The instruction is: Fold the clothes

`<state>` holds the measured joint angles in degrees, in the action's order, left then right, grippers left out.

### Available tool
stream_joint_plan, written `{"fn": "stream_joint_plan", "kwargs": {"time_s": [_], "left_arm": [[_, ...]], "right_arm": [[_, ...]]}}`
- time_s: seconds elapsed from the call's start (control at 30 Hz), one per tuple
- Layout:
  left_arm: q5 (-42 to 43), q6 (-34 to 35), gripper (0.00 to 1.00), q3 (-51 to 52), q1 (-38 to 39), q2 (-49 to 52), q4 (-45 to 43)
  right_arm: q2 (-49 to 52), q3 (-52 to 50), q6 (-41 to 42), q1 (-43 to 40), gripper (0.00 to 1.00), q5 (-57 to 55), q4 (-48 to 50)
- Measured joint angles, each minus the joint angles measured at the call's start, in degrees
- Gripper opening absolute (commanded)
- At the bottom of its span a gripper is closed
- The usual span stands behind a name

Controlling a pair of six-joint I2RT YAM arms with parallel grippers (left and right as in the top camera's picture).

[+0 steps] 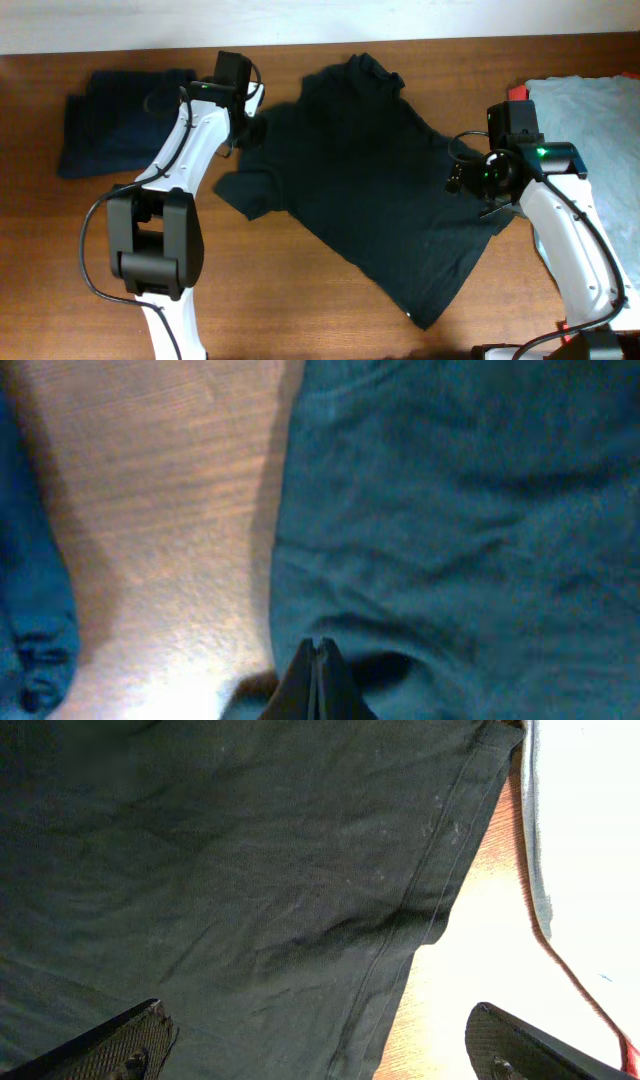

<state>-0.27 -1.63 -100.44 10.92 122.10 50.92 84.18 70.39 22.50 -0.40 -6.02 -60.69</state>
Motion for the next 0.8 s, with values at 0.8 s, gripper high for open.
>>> {"fn": "stream_joint_plan", "kwargs": {"time_s": [0.8], "left_arm": [[-0.7, 6.2, 0.00, 14.7, -0.9, -0.2, -8.9]], "right_arm": [[0.0, 0.0, 0.0, 0.0, 0.99, 0.0, 0.0]]}}
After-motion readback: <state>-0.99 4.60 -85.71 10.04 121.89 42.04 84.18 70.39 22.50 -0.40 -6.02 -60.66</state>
